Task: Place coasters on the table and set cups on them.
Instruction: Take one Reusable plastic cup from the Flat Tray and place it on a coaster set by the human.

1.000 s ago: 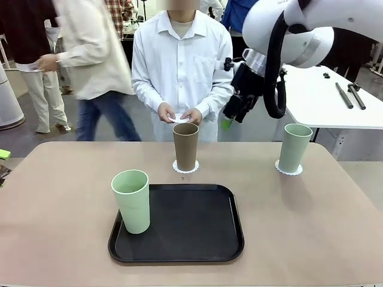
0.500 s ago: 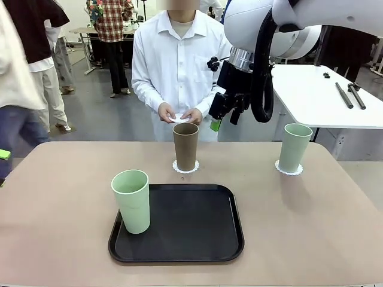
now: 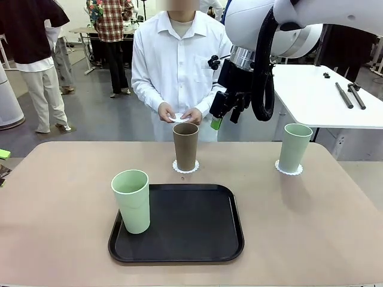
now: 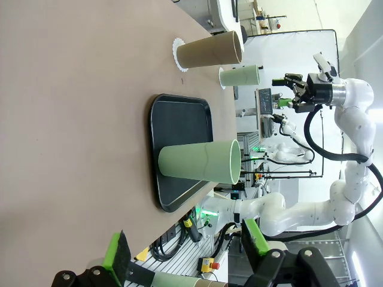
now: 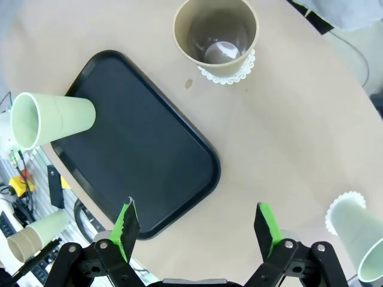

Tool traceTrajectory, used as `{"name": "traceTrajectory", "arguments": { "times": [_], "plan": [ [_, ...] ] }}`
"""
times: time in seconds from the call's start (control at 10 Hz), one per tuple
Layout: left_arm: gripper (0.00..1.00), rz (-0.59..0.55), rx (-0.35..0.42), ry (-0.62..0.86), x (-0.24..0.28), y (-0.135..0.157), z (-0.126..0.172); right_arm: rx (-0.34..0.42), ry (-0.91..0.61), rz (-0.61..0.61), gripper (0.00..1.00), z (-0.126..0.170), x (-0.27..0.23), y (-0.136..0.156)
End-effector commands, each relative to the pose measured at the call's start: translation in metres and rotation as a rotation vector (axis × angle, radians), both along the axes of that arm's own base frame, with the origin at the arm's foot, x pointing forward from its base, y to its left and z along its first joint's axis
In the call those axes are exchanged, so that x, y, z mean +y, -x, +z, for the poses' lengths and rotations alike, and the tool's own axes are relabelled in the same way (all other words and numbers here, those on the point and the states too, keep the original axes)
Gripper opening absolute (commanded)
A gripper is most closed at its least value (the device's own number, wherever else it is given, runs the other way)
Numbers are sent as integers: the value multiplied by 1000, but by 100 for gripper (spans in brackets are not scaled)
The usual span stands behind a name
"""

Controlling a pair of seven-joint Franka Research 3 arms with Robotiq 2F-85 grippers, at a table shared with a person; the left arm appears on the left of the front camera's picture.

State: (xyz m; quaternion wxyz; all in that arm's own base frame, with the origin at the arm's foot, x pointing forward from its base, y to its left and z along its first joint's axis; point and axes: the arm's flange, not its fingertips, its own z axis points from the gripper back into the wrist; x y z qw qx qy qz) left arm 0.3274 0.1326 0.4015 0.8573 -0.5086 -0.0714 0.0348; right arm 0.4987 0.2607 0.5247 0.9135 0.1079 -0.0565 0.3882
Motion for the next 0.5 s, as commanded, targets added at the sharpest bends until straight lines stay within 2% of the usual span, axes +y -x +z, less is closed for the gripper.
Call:
{"name": "traceTrajectory", "arguments": {
  "times": [0.0, 0.4],
  "plan": [
    [100, 6, -6, 12, 1, 0, 1, -9, -23, 14, 100, -2, -2, -2],
    [100, 6, -6, 12, 1, 0, 1, -9, -23, 14, 100, -2, -2, -2]
  ]
}}
